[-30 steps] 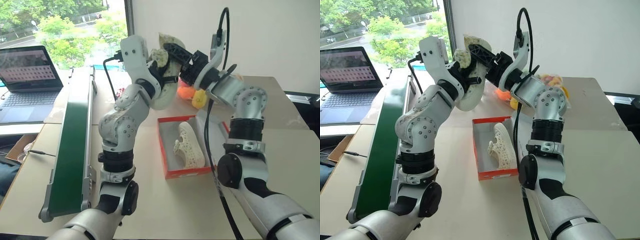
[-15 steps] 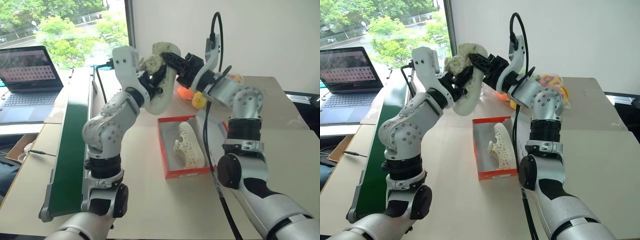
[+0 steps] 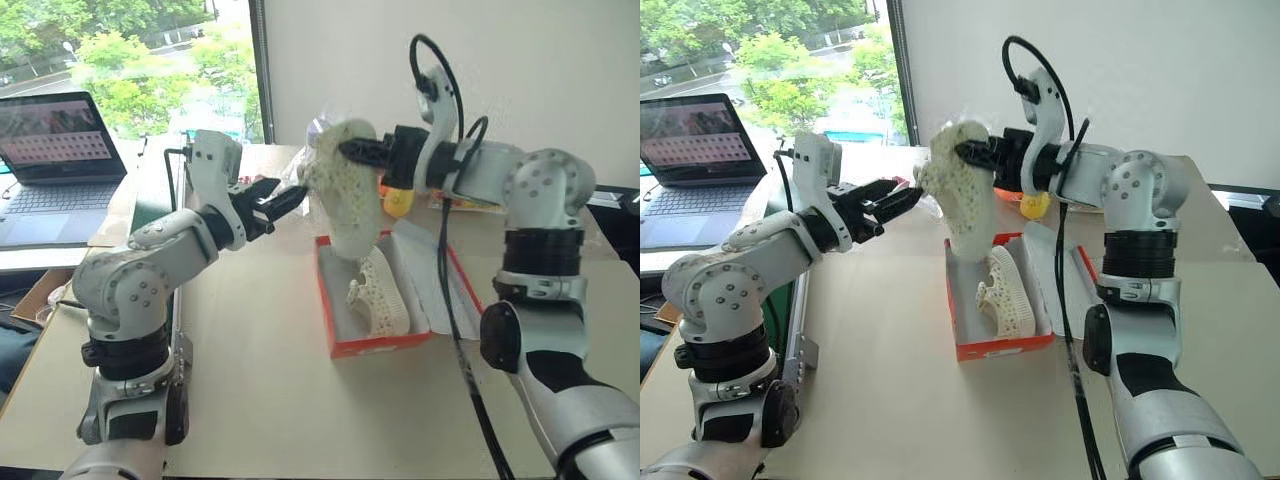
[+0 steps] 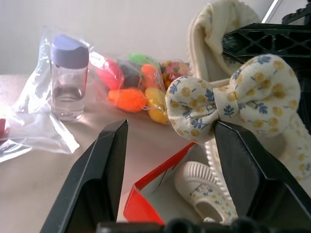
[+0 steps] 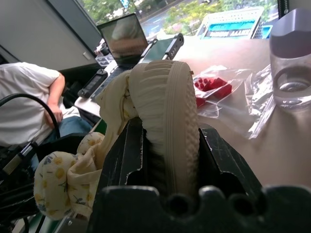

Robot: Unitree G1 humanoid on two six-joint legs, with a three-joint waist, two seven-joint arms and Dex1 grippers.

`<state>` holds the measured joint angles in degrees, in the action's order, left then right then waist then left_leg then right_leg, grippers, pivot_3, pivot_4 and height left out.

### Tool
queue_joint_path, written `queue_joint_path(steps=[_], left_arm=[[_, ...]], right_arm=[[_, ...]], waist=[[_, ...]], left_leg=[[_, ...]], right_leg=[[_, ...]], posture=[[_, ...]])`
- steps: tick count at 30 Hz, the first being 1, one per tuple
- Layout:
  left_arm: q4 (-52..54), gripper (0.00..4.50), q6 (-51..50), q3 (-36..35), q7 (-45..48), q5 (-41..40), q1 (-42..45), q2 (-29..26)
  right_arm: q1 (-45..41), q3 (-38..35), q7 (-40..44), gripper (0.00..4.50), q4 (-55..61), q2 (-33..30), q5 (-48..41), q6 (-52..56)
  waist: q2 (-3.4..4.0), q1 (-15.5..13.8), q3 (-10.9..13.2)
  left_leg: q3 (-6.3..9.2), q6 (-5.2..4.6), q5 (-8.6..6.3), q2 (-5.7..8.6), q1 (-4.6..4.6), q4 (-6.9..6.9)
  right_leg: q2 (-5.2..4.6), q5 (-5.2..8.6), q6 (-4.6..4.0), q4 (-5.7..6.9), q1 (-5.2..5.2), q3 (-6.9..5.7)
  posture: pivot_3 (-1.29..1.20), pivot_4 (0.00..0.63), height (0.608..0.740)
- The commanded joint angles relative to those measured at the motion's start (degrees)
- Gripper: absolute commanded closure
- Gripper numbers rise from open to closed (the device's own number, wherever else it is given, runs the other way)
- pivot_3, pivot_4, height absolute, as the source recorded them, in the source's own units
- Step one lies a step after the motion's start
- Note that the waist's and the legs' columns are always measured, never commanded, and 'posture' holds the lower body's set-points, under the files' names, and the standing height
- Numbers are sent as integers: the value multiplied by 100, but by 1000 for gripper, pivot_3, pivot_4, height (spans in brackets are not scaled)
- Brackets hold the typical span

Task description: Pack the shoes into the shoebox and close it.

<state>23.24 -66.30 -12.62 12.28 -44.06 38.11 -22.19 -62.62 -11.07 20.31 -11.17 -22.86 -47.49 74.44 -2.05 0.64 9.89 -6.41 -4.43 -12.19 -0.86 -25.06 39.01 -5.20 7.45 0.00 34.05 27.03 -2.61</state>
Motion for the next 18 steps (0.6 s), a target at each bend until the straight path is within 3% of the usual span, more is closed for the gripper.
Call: queue_joint_path(steps=[1,10,18], left_arm=[[183,1545,264,23,6,28,133,16],[58,1545,386,-7,-57,203,191,-112],[14,1545,448,-60,-193,359,260,-103]], right_arm=[[272,11,272,3578,494,-44,-247,391],[1205,-536,546,3578,-72,214,-285,261],[1469,-269,720,3578,-292,244,160,-186]], waist=[[0,4,0],[-1,8,-1],[-1,19,0]], left_leg=[[-1,0,0,1,0,1],[-2,-1,0,1,2,0],[-4,-1,0,2,5,1]], right_leg=[[-1,0,0,-1,0,0],[2,0,0,0,0,5],[2,0,2,0,-2,8]], posture=[[0,150,740],[0,150,740],[0,150,740]])
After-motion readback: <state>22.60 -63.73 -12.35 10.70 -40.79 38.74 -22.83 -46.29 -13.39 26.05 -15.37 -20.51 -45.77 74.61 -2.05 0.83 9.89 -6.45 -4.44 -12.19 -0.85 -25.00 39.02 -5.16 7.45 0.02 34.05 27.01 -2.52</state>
